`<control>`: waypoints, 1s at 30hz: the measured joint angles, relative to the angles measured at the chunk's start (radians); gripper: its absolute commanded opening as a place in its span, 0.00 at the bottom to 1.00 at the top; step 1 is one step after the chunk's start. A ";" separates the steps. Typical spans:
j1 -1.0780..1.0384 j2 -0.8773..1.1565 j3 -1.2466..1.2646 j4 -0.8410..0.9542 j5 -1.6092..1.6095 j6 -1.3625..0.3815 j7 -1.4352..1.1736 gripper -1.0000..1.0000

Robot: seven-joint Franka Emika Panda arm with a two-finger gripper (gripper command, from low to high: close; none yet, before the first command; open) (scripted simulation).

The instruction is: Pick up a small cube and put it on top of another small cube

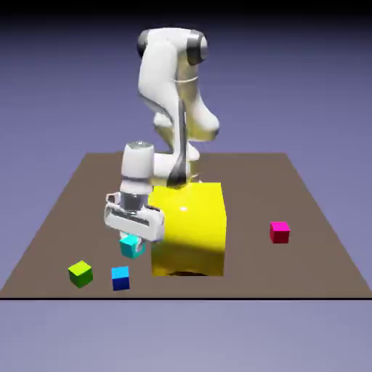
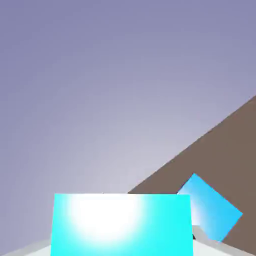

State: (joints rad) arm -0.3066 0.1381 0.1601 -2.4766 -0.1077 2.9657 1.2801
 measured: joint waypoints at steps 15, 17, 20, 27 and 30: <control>0.108 -0.213 0.543 0.014 0.012 -0.165 0.302 0.00; 0.098 -0.237 0.616 0.005 0.022 -0.179 0.346 0.00; 0.087 -0.275 0.725 -0.009 0.036 -0.201 0.412 0.00; 0.072 -0.362 0.978 -0.041 0.070 -0.251 0.567 0.00; 0.024 -0.390 1.087 -0.082 0.104 -0.254 0.642 0.00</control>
State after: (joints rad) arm -0.2830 -0.2523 1.2473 -2.5587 -0.0037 2.7121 1.9225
